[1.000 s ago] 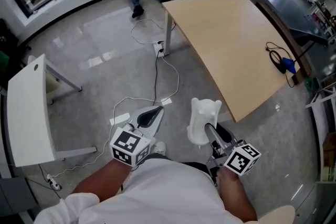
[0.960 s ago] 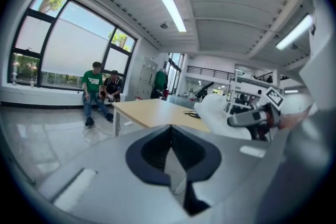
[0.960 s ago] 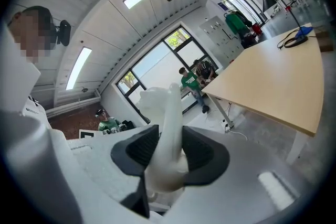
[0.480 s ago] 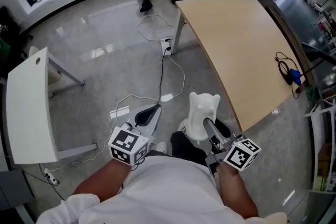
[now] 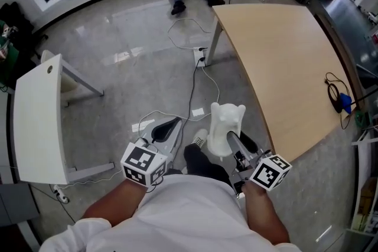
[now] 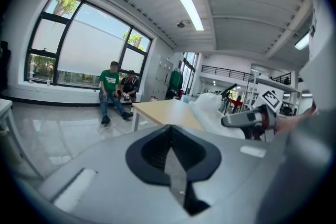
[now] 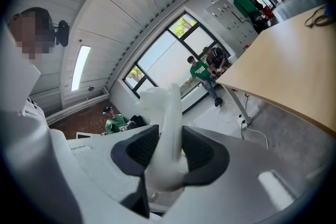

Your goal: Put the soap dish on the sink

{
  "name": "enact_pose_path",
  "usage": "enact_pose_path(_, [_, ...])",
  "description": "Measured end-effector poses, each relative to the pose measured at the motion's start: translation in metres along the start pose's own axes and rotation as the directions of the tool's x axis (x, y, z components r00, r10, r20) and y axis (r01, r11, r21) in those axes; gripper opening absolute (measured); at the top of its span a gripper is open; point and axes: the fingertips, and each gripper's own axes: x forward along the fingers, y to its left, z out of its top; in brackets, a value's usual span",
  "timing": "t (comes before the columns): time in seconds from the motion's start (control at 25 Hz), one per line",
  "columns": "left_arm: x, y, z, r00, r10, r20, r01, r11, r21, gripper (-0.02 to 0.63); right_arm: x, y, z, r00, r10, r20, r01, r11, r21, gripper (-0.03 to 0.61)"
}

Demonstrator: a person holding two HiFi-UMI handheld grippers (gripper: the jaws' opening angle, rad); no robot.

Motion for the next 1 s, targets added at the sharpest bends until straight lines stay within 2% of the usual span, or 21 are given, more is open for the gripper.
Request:
enact_pose_path(0.36, [0.054, 0.039, 0.037, 1.0, 0.022, -0.018, -0.022, 1.0, 0.011, 0.008, 0.054, -0.032, 0.046, 1.0, 0.025, -0.006, -0.025, 0.999, 0.026, 0.143])
enact_pose_path(0.64, [0.105, 0.067, 0.071, 1.0, 0.001, -0.025, -0.002, 0.999, -0.033, 0.008, 0.091, -0.063, 0.095, 0.998, 0.048, 0.033, -0.049, 0.999, 0.019, 0.141])
enact_pose_path(0.88, [0.15, 0.081, 0.094, 1.0, -0.002, -0.008, 0.002, 0.999, 0.043, 0.008, 0.112, -0.093, 0.127, 0.995, 0.052, 0.08, -0.052, 0.999, 0.007, 0.141])
enact_pose_path(1.0, [0.162, 0.072, 0.093, 0.999, -0.023, -0.033, 0.026, 0.996, 0.088, 0.008, 0.113, -0.099, 0.131, 0.996, 0.044, 0.084, -0.046, 0.999, 0.023, 0.141])
